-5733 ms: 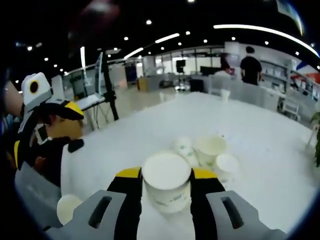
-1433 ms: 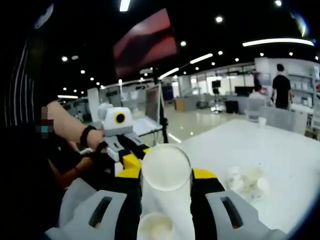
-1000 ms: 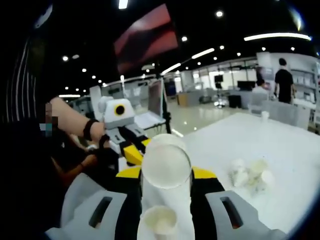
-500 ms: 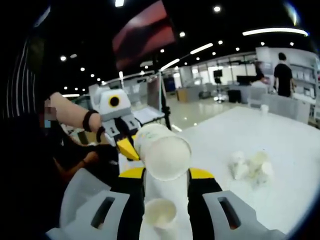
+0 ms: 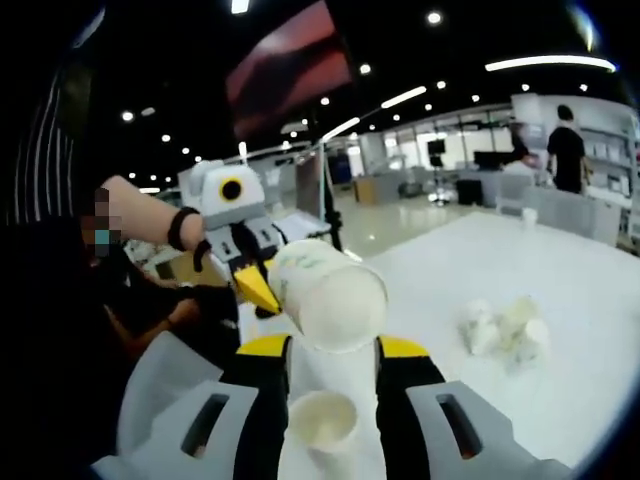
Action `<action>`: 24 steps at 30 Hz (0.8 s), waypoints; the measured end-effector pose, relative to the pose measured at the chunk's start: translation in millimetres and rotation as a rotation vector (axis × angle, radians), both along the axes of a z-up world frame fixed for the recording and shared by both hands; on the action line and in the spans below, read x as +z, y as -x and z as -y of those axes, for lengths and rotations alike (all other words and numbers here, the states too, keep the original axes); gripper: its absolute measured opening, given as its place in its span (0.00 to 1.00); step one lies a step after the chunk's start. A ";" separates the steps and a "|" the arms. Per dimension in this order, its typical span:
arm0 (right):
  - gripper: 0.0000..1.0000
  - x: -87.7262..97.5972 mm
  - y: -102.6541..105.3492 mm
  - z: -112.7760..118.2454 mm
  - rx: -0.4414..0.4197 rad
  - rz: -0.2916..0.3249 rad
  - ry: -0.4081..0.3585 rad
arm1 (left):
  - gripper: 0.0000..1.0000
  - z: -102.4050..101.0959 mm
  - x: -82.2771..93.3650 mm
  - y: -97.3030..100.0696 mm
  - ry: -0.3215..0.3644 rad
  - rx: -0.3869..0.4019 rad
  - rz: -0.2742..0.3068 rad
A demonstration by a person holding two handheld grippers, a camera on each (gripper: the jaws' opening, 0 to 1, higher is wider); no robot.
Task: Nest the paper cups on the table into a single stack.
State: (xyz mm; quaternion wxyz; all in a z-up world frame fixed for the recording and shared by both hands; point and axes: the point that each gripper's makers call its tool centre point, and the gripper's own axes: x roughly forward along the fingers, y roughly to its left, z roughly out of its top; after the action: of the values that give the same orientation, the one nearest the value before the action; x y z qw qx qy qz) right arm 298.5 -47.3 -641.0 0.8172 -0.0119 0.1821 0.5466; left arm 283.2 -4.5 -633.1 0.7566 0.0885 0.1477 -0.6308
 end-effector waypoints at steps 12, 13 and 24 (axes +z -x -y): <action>0.41 2.9 6.6 5.9 0.011 0.061 0.016 | 0.00 1.5 3.3 7.4 -0.070 -0.057 0.013; 0.41 3.6 6.9 6.6 0.011 0.064 0.016 | 0.00 1.3 3.1 7.9 -0.075 -0.060 0.012; 0.55 4.1 12.8 7.0 0.037 0.107 0.030 | 0.00 3.9 0.7 17.3 -0.146 -0.101 -0.004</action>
State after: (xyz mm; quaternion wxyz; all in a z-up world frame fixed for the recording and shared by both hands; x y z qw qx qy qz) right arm 285.7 -54.3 -636.8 0.8153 -0.0568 0.1460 0.5575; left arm 266.0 -8.3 -632.4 0.7149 0.1495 0.1904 -0.6559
